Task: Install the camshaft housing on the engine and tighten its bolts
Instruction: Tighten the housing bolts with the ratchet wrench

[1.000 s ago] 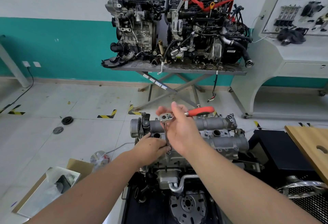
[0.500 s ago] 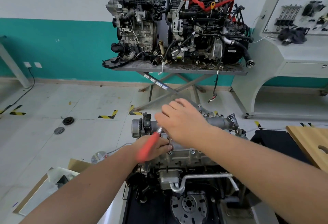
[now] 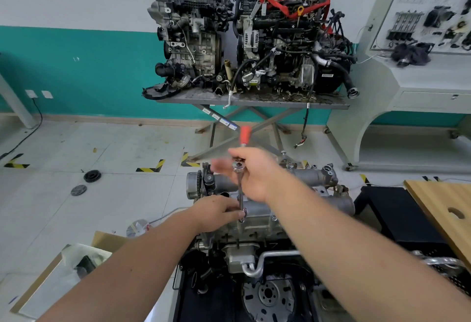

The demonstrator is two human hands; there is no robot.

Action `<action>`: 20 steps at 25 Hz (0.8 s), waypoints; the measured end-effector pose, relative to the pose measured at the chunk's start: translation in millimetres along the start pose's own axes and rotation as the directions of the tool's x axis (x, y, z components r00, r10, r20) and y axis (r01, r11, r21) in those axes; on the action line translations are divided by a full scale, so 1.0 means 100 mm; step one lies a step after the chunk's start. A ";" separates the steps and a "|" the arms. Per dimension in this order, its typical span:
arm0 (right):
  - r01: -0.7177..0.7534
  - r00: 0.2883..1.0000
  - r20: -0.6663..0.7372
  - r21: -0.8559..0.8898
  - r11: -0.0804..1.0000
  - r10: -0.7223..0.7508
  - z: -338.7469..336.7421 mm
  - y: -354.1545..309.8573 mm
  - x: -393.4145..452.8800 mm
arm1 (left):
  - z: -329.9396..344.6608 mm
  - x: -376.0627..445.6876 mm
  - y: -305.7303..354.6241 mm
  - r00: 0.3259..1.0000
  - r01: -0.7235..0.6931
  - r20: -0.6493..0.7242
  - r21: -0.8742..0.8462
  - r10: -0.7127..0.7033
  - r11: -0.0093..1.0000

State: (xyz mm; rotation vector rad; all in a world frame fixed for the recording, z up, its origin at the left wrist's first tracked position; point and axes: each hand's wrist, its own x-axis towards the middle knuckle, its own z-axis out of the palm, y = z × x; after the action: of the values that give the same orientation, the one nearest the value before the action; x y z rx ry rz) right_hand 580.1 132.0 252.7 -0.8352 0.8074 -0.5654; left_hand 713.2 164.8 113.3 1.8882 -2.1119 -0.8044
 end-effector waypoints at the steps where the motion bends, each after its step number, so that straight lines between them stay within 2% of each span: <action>1: 0.067 0.997 -0.037 0.214 0.975 -0.061 -0.03 0.11 0.02 | 0.01 0.01 -0.01 1.000 -0.005 -0.010 -0.002 0.005 1.000; 2: 0.148 0.989 -0.074 0.312 0.938 -0.131 -0.05 0.23 0.05 | 0.01 0.02 -0.01 1.000 -0.012 -0.015 -0.010 0.012 1.000; 4: 0.324 0.945 -0.131 0.274 0.906 -0.299 -0.10 0.44 0.07 | 0.00 0.03 -0.01 0.999 -0.030 -0.022 -0.016 0.029 0.999; 5: 0.411 0.909 -0.137 0.150 0.899 -0.393 -0.14 0.52 0.08 | 0.02 0.03 -0.02 0.999 -0.027 -0.021 -0.015 0.026 1.000; 6: 0.500 0.855 -0.128 -0.053 0.864 -0.503 -0.19 0.58 0.09 | 0.03 0.04 -0.02 0.999 -0.027 -0.024 -0.011 0.027 1.000; 7: 0.599 0.767 -0.076 -0.267 0.754 -0.637 -0.23 0.62 0.08 | 0.03 0.04 -0.02 0.999 -0.020 -0.030 -0.007 0.020 1.000; 8: 0.692 0.641 0.016 -0.445 0.569 -0.767 -0.28 0.65 0.07 | 0.03 0.04 -0.03 0.999 -0.013 -0.037 -0.019 0.012 1.000; 9: 0.750 0.486 0.128 -0.569 0.337 -0.865 -0.34 0.66 0.10 | 0.03 0.04 -0.02 0.999 -0.007 -0.038 -0.028 0.006 1.000; 10: 0.751 0.341 0.268 -0.654 0.089 -0.901 -0.40 0.63 0.14 | 0.02 0.04 -0.03 0.999 -0.010 -0.033 -0.024 0.010 1.000; 11: 0.699 0.239 0.413 -0.701 -0.139 -0.879 -0.42 0.58 0.16 | 0.03 0.04 -0.02 0.999 -0.002 -0.033 -0.011 0.002 1.000; 12: 0.615 0.196 0.536 -0.719 -0.323 -0.821 -0.43 0.53 0.15 | 0.04 0.05 -0.02 0.999 0.014 -0.040 -0.004 -0.014 1.000; 13: 0.523 0.211 0.633 -0.717 -0.461 -0.745 -0.42 0.46 0.12 | 0.06 0.06 -0.02 0.998 0.016 -0.055 -0.012 -0.016 1.000; 14: 0.417 0.272 0.700 -0.704 -0.575 -0.660 -0.38 0.38 0.07 | 0.08 0.06 -0.03 0.997 -0.011 -0.078 -0.042 0.008 0.999; 15: 0.314 0.373 0.726 -0.684 -0.658 -0.578 -0.32 0.31 0.01 | 0.09 0.07 -0.03 0.996 -0.039 -0.086 -0.075 0.032 0.996; 17: 0.140 0.633 0.628 -0.667 -0.732 -0.452 -0.14 0.22 -0.09 | 0.07 0.06 -0.02 1.000 -0.005 -0.031 -0.068 0.003 0.998; 18: 0.090 0.735 0.548 -0.663 -0.743 -0.400 -0.07 0.16 -0.11 | 0.06 0.06 -0.02 1.000 0.030 -0.002 -0.058 -0.030 0.998; 19: 0.075 0.794 0.496 -0.654 -0.752 -0.352 -0.02 0.08 -0.12 | 0.05 0.05 -0.02 0.998 0.057 0.006 -0.067 -0.057 0.996; 20: 0.095 0.823 0.485 -0.631 -0.770 -0.297 0.02 0.00 -0.10 | 0.04 0.04 -0.02 0.997 0.071 0.006 -0.072 -0.071 0.995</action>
State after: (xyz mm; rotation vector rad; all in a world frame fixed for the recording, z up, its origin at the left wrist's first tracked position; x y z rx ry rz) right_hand 576.1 140.2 258.1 -3.3433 1.0416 -0.0259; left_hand 712.5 161.5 108.3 1.9356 -1.9991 -0.8875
